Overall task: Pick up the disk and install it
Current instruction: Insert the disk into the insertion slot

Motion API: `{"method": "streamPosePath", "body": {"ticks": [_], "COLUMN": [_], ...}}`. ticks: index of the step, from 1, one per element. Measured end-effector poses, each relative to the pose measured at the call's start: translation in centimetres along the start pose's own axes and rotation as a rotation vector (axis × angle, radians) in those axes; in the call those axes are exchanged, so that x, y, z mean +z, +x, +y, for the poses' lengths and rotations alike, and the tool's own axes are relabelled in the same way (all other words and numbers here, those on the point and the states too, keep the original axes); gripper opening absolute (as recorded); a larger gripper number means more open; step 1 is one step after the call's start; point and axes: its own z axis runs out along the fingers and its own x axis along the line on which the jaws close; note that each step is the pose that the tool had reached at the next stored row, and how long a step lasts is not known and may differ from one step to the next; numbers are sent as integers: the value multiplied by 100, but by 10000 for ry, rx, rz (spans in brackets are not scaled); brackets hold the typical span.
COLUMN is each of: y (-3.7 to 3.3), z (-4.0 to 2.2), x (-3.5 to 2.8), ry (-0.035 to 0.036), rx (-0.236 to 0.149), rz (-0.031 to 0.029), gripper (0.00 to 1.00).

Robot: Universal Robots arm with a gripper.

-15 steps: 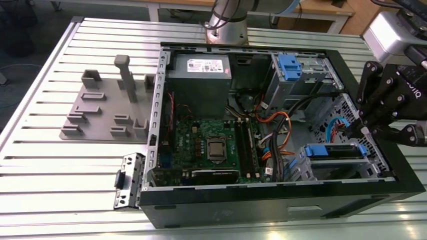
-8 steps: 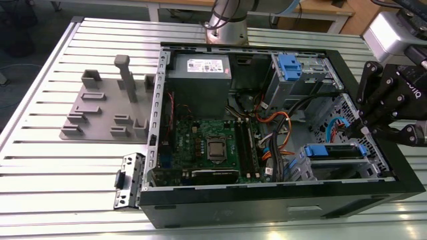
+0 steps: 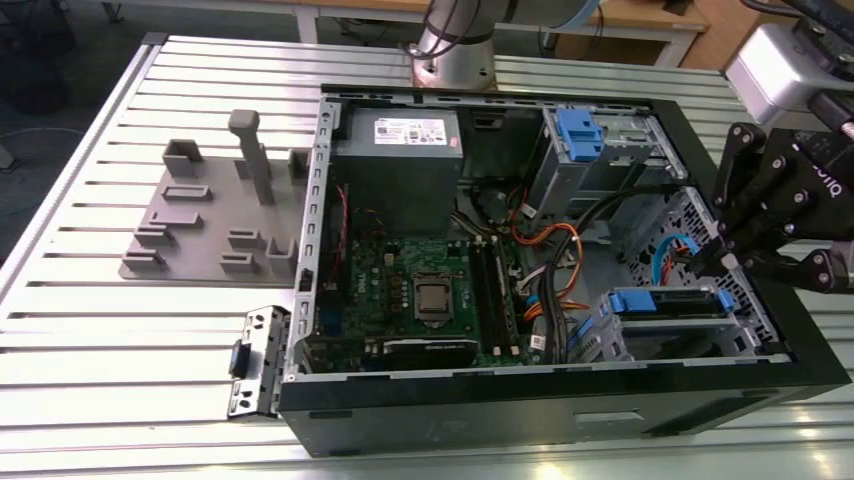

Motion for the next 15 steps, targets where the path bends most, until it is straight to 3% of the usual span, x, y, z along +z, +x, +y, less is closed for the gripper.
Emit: {"method": "streamPosePath", "body": {"ticks": [7, 15], "y": [0, -35], "z": [-70, -276], "x": [77, 132], "ry": [-5, -28], "rx": [1, 2], "rz": [2, 6], "gripper": [10, 10]}}
